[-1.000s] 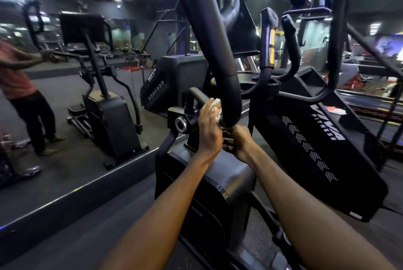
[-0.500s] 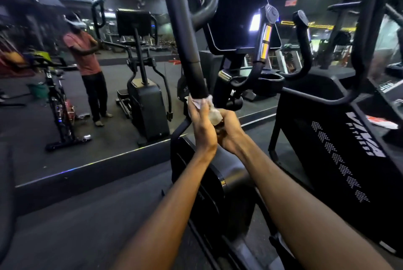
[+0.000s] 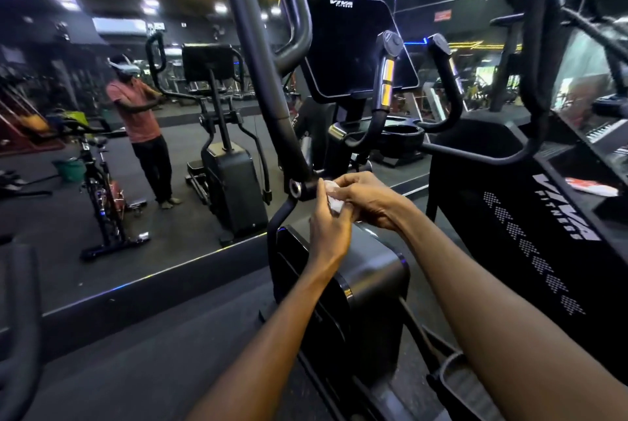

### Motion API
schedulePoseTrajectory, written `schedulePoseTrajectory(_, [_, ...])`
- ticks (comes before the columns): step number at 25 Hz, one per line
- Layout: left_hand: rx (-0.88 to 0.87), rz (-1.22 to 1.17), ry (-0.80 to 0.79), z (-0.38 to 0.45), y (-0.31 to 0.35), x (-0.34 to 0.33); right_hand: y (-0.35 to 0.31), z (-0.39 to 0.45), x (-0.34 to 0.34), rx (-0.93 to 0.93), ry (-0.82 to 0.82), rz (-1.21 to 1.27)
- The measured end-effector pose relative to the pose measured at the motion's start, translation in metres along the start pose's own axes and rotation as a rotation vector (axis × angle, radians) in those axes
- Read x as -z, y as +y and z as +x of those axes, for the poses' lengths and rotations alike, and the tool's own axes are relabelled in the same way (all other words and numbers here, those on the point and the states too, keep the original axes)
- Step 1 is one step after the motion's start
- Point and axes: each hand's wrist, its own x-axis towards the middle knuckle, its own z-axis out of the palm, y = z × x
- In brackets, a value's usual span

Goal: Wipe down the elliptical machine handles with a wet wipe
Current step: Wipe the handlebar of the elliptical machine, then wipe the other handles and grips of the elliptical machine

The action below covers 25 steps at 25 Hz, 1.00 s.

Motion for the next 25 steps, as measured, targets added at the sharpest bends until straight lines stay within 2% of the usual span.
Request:
schedulePoseTrajectory(2, [0.034, -0.108, -0.033, 0.008, 0.001, 0.001, -0.003, -0.002, 0.015, 0.019, 0.102, -0.066])
schedulePoseTrajectory(4, [0.079, -0.169, -0.030, 0.016, 0.010, -0.003, -0.007, -0.005, 0.028, 0.028, 0.190, -0.003])
schedulePoseTrajectory(7, [0.124, -0.137, -0.012, 0.030, 0.022, -0.012, -0.005, -0.005, 0.043, 0.044, 0.279, 0.041])
schedulePoseTrajectory(10, [0.147, -0.126, -0.094, 0.043, 0.025, -0.024, -0.001, -0.008, 0.056, 0.081, 0.409, 0.079])
schedulePoseTrajectory(13, [0.208, -0.212, -0.148, 0.044, 0.029, -0.048, 0.008, -0.020, 0.078, 0.110, 0.537, 0.104])
schedulePoseTrajectory(18, [0.325, -0.328, -0.188, 0.029, 0.033, -0.109, 0.033, -0.069, 0.125, 0.091, 0.668, 0.112])
schedulePoseTrajectory(22, [0.350, -0.335, -0.222, -0.009, 0.044, -0.182, 0.048, -0.135, 0.176, 0.048, 0.767, 0.182])
schedulePoseTrajectory(25, [0.351, -0.339, -0.305, -0.048, 0.060, -0.238, 0.055, -0.194, 0.214, -0.014, 0.750, 0.258])
